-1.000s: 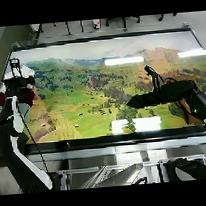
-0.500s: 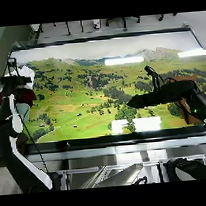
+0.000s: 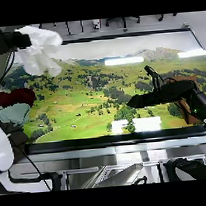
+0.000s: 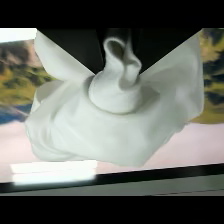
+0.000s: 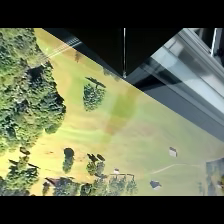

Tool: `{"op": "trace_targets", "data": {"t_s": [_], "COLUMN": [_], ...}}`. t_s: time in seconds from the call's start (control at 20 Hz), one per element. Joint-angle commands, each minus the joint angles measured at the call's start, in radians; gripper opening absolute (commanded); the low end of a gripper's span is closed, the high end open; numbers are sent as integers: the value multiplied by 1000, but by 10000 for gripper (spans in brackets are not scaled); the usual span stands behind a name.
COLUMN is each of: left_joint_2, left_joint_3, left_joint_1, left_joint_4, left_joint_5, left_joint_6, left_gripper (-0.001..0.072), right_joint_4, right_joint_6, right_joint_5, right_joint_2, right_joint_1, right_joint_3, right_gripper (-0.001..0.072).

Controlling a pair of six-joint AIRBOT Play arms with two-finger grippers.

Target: Fold the shirts.

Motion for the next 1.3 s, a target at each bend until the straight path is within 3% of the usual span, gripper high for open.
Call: {"op": "trace_targets", "data": {"t_s": [0.0,0.15,0.35,0.45,0.5,0.65,0.7,0.75,0.8,1.0,1.15,1.25], "left_joint_2": [119,140,89,47,28,51,75,108,154,412,550,608], "left_joint_3": [-88,-296,-542,-588,-588,-587,-589,-598,-634,-1030,-1363,-1519], "left_joint_1": [-175,-338,-534,-582,-584,-521,-486,-447,-414,-328,-322,-348], "left_joint_4": [-134,-135,-134,-133,-134,-128,-127,-128,-130,-182,-393,-477], "left_joint_5": [289,341,259,220,236,347,395,445,474,351,139,-39], "left_joint_6": [18,-98,-151,-169,-174,-173,-172,-170,-170,-172,-172,-172], "left_gripper": [19,19,33,501,538,538,538,538,538,539,539,539], "right_joint_4": [21,28,32,31,31,29,23,2,-44,-206,-198,-116], "right_joint_6": [0,1,1,1,1,51,50,50,50,90,91,77], "right_joint_5": [-2,-37,-37,-40,-59,-137,-159,-172,-185,-138,8,76], "right_joint_2": [0,0,0,0,0,0,0,0,0,0,-29,-85], "right_joint_1": [1,1,1,1,1,-12,-25,-39,-47,-48,-50,-52], "right_joint_3": [0,0,0,0,0,0,0,0,-1,-114,-201,-198], "right_gripper": [21,21,22,21,21,32,195,463,541,536,536,537]}}
